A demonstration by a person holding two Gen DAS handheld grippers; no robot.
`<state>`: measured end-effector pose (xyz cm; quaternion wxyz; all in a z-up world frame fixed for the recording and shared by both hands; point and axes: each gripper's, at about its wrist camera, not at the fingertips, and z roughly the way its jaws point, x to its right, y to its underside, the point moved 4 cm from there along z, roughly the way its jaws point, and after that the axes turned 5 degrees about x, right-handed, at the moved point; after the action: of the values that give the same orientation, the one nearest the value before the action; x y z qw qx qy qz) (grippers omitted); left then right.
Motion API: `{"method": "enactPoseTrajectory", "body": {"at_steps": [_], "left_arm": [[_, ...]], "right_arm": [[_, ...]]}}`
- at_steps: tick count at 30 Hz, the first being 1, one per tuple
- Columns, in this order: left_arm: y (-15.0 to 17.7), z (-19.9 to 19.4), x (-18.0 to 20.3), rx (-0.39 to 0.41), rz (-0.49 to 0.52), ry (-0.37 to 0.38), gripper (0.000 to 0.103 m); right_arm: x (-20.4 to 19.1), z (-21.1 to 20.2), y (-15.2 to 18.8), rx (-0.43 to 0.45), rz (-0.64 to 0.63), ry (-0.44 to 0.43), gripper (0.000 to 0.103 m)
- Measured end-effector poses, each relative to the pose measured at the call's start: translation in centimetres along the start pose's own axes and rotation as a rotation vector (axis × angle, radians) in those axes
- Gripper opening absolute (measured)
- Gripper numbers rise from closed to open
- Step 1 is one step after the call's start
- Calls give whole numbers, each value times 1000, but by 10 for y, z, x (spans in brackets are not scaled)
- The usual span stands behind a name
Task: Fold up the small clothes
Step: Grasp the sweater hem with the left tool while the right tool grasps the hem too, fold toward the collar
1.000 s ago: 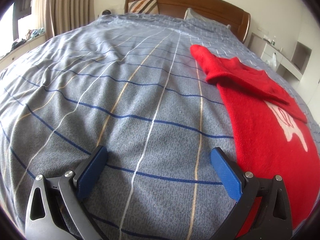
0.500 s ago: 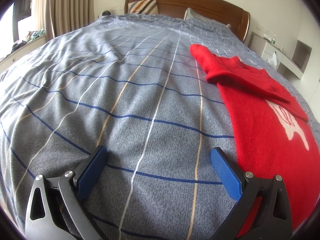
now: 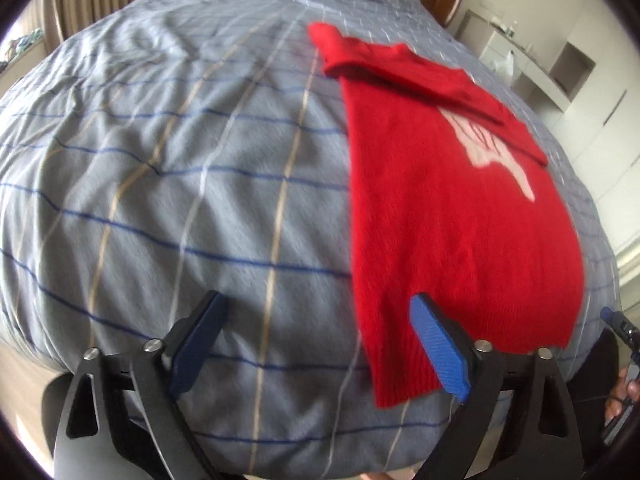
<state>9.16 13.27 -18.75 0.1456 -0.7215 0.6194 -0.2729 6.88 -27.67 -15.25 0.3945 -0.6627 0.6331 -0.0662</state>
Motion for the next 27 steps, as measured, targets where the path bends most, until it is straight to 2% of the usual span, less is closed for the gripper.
{"method": "enactPoseTrajectory", "body": {"at_steps": [1, 4, 5, 8, 9, 10, 11, 12, 13, 15, 18, 21, 23, 26, 27], "left_arm": [[6, 1, 4, -17, 15, -6, 82], [15, -1, 13, -17, 48, -11, 77], [16, -1, 14, -20, 42, -8, 75], [20, 2, 19, -33, 41, 4, 64], [21, 2, 20, -32, 46, 3, 57], [22, 2, 20, -32, 46, 9, 41], [22, 1, 18, -38, 43, 14, 30], [23, 5, 25, -52, 38, 29, 3], [24, 4, 24, -66, 27, 47, 3], [28, -6, 21, -61, 23, 62, 2], [30, -25, 16, -58, 1, 104, 2], [19, -38, 15, -54, -40, 158, 2], [0, -46, 15, -29, -81, 213, 2], [-51, -48, 21, 39, -128, 276, 2], [-72, -45, 22, 62, -141, 288, 2]], "right_arm": [[0, 0, 0, 0, 0, 0, 74], [-3, 21, 20, -80, 17, -15, 74], [-3, 31, 24, -92, 41, -54, 74], [-2, 43, 23, -102, 75, -97, 69], [0, 58, 20, -121, 101, -111, 66], [0, 58, 20, -121, 101, -111, 55], [2, 71, 23, -162, 117, -108, 30], [4, 76, 24, -185, 128, -110, 12], [4, 76, 24, -185, 128, -110, 4], [5, 70, 24, -185, 137, -108, 4], [6, 39, 14, -167, 152, -119, 4], [4, 25, -2, -132, 167, -147, 4], [3, 24, -10, -117, 181, -164, 4], [2, 32, -64, -34, 190, -208, 4], [2, 32, -64, -34, 190, -208, 4]]}}
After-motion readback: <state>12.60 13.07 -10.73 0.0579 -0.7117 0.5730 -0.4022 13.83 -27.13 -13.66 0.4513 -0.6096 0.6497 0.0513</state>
